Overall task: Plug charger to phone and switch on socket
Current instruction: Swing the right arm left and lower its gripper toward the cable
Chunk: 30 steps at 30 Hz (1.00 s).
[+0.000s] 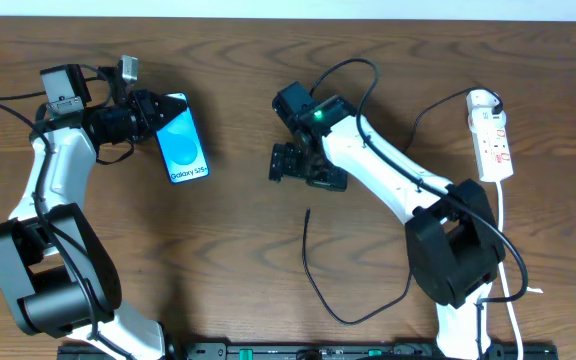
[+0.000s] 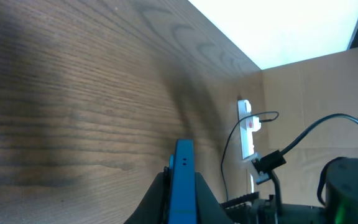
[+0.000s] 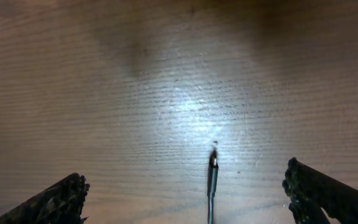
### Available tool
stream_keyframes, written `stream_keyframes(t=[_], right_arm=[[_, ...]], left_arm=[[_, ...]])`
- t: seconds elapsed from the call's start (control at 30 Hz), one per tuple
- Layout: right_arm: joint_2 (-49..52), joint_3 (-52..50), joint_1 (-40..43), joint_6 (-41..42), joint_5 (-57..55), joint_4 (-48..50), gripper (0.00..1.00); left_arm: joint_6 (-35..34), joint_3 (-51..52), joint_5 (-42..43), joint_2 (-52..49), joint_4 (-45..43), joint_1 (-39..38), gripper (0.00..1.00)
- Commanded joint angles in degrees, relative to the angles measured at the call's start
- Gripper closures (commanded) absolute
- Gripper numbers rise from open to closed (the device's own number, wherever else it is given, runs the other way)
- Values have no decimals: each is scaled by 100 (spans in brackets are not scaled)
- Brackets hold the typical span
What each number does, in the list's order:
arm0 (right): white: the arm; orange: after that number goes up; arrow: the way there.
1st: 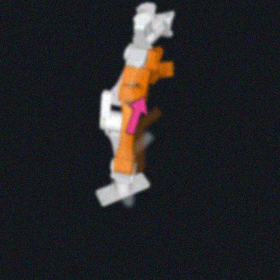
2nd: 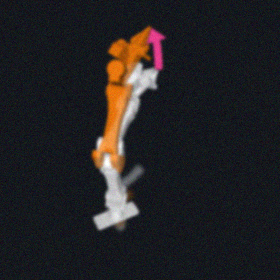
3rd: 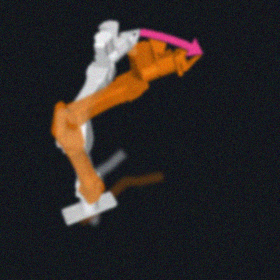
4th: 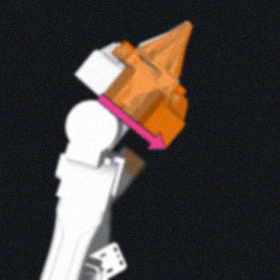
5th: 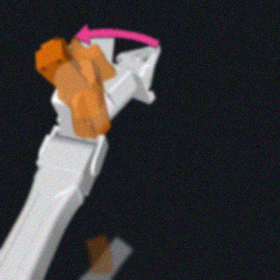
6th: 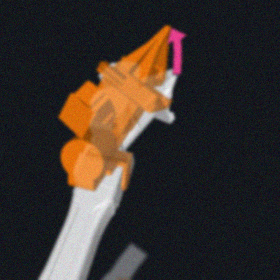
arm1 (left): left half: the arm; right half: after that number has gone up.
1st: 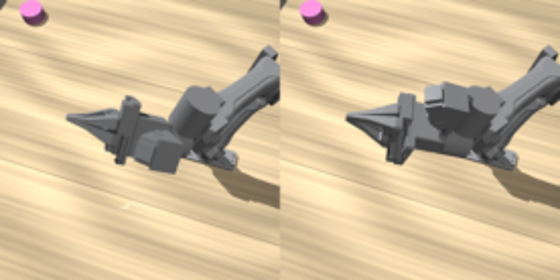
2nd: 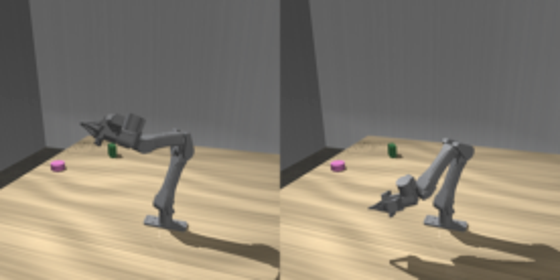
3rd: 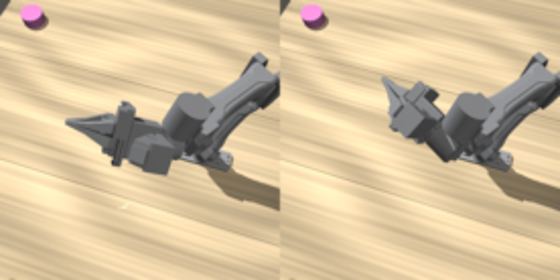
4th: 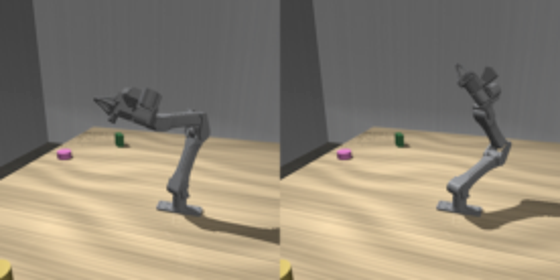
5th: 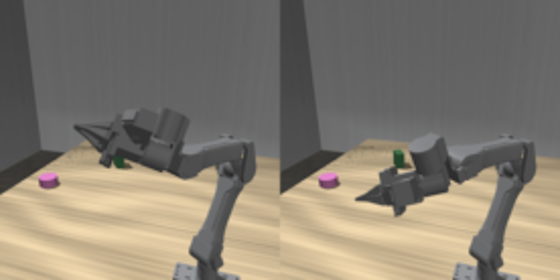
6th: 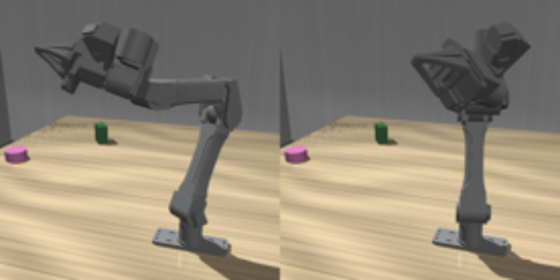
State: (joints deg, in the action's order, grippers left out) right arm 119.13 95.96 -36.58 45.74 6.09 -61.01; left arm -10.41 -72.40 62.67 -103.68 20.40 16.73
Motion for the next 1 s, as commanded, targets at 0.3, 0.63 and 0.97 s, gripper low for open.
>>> stream_keyframes(t=[0.3, 0.63, 0.97], right_arm=[[4, -1082, -127, 417, 68, 428, 1], [4, -1532, -297, 422, -15, 946, 1], [4, -1663, -409, 466, -11, 1062, 2]], left_arm=[[76, -31, 114, 146, -7, 24, 92], [74, -31, 116, 146, -4, 24, 92], [76, -31, 116, 146, -4, 24, 93]])
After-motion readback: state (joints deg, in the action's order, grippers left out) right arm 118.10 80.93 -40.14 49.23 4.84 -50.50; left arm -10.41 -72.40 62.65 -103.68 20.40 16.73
